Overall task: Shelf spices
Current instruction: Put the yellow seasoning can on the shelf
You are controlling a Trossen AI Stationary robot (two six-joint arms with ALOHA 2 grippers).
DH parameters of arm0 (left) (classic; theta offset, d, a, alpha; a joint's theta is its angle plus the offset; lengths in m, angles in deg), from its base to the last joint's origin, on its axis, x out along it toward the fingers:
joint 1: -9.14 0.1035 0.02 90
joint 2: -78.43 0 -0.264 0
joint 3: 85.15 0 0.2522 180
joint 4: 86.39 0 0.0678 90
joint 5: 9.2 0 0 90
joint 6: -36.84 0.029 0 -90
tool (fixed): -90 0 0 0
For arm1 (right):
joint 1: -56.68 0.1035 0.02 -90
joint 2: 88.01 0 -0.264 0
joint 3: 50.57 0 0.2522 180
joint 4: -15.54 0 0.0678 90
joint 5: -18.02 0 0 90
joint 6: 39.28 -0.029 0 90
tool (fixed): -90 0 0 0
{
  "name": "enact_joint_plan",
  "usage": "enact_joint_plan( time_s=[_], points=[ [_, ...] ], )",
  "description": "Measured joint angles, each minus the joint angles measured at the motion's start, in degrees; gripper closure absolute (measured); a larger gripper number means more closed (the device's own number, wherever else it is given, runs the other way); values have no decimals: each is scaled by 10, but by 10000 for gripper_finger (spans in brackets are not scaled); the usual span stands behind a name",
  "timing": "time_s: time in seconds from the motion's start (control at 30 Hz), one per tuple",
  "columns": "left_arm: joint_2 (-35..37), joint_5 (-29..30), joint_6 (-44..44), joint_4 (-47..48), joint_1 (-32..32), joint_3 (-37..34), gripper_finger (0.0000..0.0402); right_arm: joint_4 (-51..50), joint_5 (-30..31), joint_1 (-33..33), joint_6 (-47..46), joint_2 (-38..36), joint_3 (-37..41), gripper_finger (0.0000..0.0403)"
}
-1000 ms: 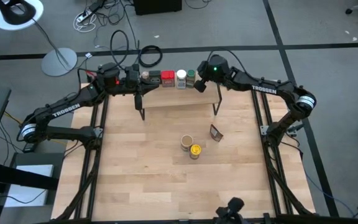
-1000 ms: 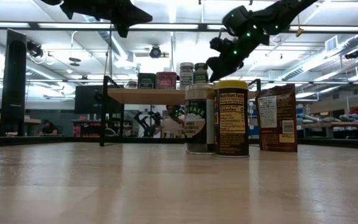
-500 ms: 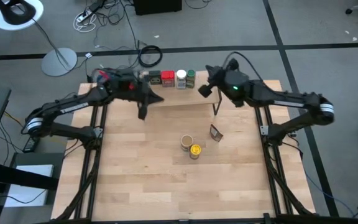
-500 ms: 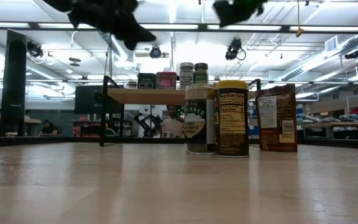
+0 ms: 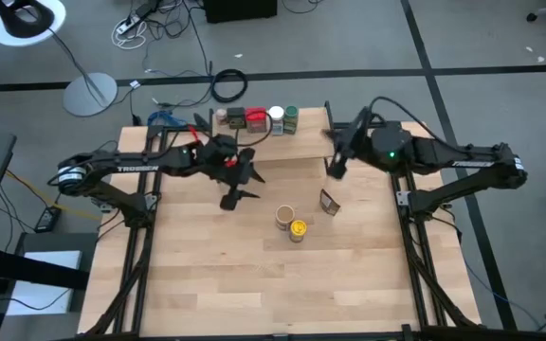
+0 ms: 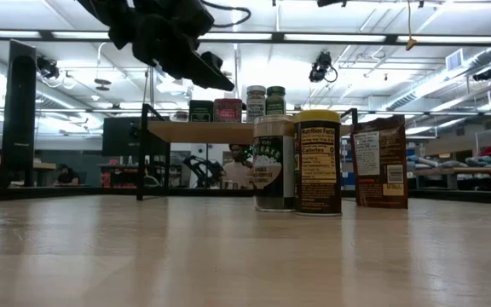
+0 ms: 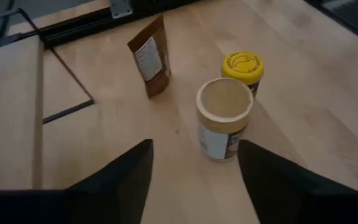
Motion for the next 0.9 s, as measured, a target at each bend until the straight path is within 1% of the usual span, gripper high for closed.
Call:
enact_joint_plan(
  time_s=[0.07, 0.1, 0.13, 0.2, 0.3, 0.4, 0.5, 0.6, 0.67, 0.8, 0.9],
  points=[
    [12, 21, -2, -2, -5, 0, 149, -17, -91, 5, -34, 2, 0, 397],
    [20, 32, -4, -5, -6, 0, 145, -19, -127, 6, -51, 7, 0, 394],
    [27, 40, -7, -6, -6, 0, 143, -20, -147, 10, -65, 12, 0, 389],
    [38, 53, -18, -13, -6, 0, 142, -21, -153, 17, -78, 28, 0, 380],
    [57, 76, -21, -25, -6, 0, 149, -26, -163, 32, -72, 62, 0, 359],
    [69, 101, -31, -30, -6, 0, 156, -22, -203, 40, -106, 99, 0, 327],
    [73, 106, -55, -29, -6, 0, 161, -22, -257, 41, -165, 136, 0, 283],
    [74, 118, -66, -18, -6, 0, 163, -27, -314, 47, -211, 167, 0, 231],
    [74, 120, -78, -5, -6, 0, 163, -39, -339, 58, -233, 181, 0, 194],
    [74, 123, -91, 3, -6, 0, 163, -61, -372, 82, -274, 192, 1, 130],
    [76, 124, -93, 4, -6, 0, 163, -86, -380, 106, -317, 196, 1, 103]
  ],
)
